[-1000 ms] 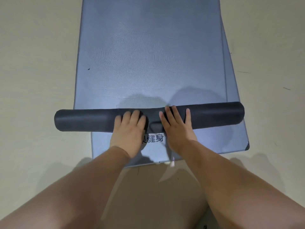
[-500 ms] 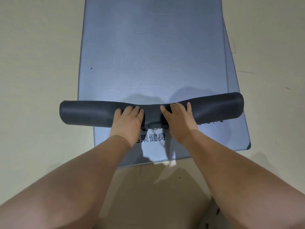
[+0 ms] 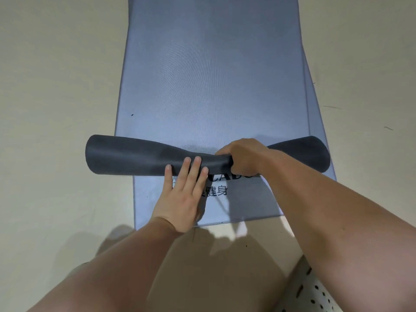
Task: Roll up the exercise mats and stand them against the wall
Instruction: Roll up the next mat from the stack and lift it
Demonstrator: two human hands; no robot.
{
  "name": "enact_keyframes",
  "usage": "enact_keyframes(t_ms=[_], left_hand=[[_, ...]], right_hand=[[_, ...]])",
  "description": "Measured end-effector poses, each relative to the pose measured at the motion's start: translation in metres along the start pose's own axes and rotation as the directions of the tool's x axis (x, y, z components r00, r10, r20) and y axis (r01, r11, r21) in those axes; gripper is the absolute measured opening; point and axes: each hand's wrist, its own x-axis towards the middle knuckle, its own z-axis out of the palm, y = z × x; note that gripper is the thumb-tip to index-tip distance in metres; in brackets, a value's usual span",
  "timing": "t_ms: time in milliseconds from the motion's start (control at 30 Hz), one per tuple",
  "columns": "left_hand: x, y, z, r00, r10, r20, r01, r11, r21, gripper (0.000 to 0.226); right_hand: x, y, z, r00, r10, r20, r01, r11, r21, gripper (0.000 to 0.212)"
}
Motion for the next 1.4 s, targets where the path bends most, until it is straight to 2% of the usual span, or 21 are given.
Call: enact_keyframes(t_ms=[67,167,233,333,400,467,533,600,667,733,833,900,1000,1067,1167,1300,1400], left_hand=[[0.004,0.0,0.0,1.0,-0.007,0.018,0.007,1.0,-0.013,0.108],[0.018,0.004,-0.006,0.987,-0.066,0.145,0.072,0.997,-0.039,0.12],[0.029,0.005,-0.009,0.971,-0.079,0.225,0.09,0.995,-0.039,0.124],[0.045,-0.002,-0.015,0.963,-0.078,0.259,0.092,0.995,-0.046,0.128],[0.06,-0.008,-0.02,0.958,-0.087,0.272,0.103,0.994,-0.044,0.133],[0.076,-0.015,-0.026,0.956,-0.092,0.279,0.111,0.992,-0.055,0.135],[0.091,-0.022,-0.033,0.953,-0.087,0.29,0.114,0.99,-0.078,0.136],[0.103,-0.028,-0.036,0.951,-0.084,0.296,0.114,0.99,-0.084,0.136],[0.112,-0.032,-0.038,0.946,-0.085,0.312,0.115,0.99,-0.079,0.137],[0.126,-0.038,-0.04,0.937,-0.078,0.339,0.109,0.991,-0.073,0.142],[0.151,-0.049,-0.043,0.927,-0.088,0.364,0.114,0.992,-0.05,0.146],[0.158,-0.052,-0.046,0.945,-0.131,0.3,0.145,0.989,-0.023,0.142],[0.144,-0.036,-0.047,0.974,-0.198,0.111,0.199,0.98,-0.002,0.118],[0.124,-0.018,-0.04,0.973,-0.208,0.099,0.211,0.977,-0.025,0.109],[0.104,-0.007,-0.018,0.953,-0.213,0.215,0.225,0.974,-0.029,0.115],[0.122,-0.021,-0.012,0.941,-0.177,0.288,0.187,0.982,-0.007,0.132],[0.136,-0.03,-0.018,0.927,-0.145,0.346,0.162,0.987,-0.019,0.14]], right_hand=[[0.003,0.002,-0.004,0.999,0.028,0.045,-0.03,0.998,0.058,0.042],[0.008,0.004,0.001,0.998,0.058,0.029,-0.06,0.994,0.088,0.041],[0.01,0.007,0.009,0.994,0.101,-0.037,-0.096,0.988,0.119,0.042],[0.01,0.009,0.016,0.971,0.138,-0.196,-0.121,0.988,0.099,0.051],[0.011,0.011,0.025,0.913,0.151,-0.379,-0.127,0.988,0.088,0.068],[0.008,0.012,0.042,0.82,0.159,-0.55,-0.141,0.987,0.075,0.075],[0.003,0.01,0.067,0.751,0.1,-0.653,-0.175,0.983,-0.05,0.077],[-0.004,0.005,0.088,0.805,0.079,-0.588,-0.224,0.958,-0.178,0.088],[-0.006,0.005,0.103,0.863,0.139,-0.485,-0.267,0.942,-0.205,0.1],[0.0,0.01,0.101,0.87,0.201,-0.45,-0.313,0.931,-0.19,0.108],[0.016,0.018,0.084,0.849,0.187,-0.494,-0.319,0.927,-0.197,0.112],[0.027,0.022,0.071,0.863,0.191,-0.468,-0.325,0.919,-0.224,0.122],[0.043,0.029,0.054,0.875,0.218,-0.431,-0.349,0.903,-0.25,0.134],[0.057,0.033,0.041,0.883,0.23,-0.41,-0.352,0.902,-0.251,0.138],[0.074,0.038,0.027,0.893,0.24,-0.381,-0.343,0.911,-0.231,0.138],[0.08,0.045,0.012,0.883,0.21,-0.419,-0.321,0.922,-0.215,0.115],[0.078,0.051,0.008,0.871,0.143,-0.469,-0.295,0.917,-0.269,0.112]])
